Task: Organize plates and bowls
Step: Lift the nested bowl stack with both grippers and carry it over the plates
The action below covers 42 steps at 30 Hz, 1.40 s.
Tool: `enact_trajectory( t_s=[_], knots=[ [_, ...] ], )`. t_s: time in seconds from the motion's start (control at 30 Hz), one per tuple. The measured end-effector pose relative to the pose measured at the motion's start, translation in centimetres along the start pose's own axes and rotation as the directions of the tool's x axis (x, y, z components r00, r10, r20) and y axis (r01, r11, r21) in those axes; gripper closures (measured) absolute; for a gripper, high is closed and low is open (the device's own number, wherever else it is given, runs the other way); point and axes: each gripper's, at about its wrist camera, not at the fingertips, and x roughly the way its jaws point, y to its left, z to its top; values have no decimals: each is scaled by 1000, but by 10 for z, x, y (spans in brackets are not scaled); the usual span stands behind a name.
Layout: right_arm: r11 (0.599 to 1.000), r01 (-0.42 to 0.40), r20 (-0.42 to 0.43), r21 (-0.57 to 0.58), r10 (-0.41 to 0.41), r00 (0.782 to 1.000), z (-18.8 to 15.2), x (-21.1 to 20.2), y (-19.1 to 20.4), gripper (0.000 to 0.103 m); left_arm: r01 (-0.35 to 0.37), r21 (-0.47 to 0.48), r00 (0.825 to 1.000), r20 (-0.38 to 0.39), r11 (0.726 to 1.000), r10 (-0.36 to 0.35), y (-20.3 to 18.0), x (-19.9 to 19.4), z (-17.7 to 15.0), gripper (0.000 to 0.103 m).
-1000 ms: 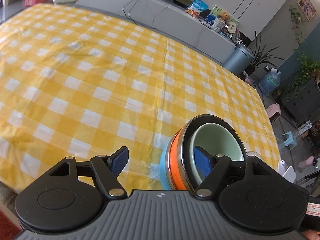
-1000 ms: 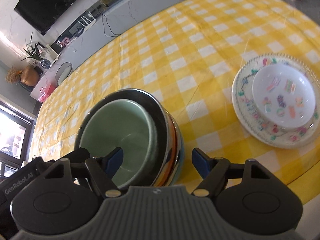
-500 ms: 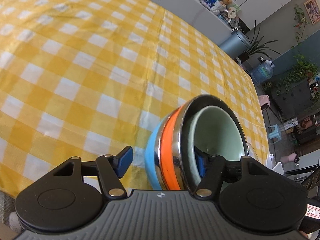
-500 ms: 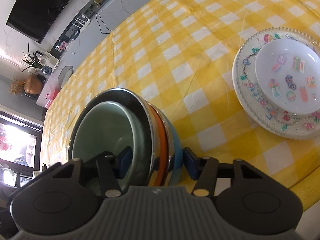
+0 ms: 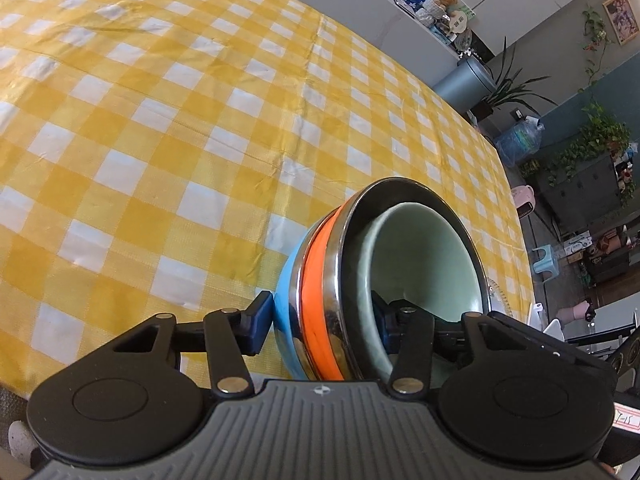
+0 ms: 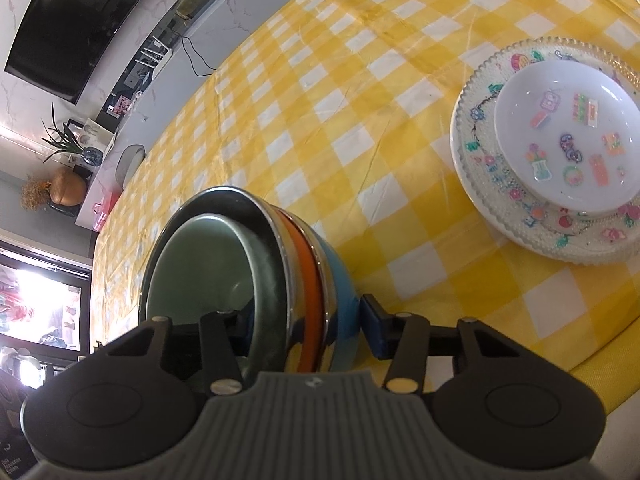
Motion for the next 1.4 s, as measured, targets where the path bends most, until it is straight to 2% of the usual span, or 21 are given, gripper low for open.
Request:
enact_trajectory(
  t_s=[0.47,0.8,1.17,1.4],
  knots=[
    [1000,-26,10,0,26,1000,-2,-14,4,55,-1,9,1000,30,1000,0,-10,-19,-3,47],
    [999,-42,56,6,41,998,3,-55,-8,55,32,55,998,47,998,-34,-55,-30,-16,47],
    [1000,-25,86,-2,25,996,31,-109,-47,55,90,117,996,3,989,-91,-121,-5,-26,47],
    [1000,-21,94,24,19,995,55,-126,-81,55,104,133,994,-31,986,-101,-152,24,-28,47]
  ],
)
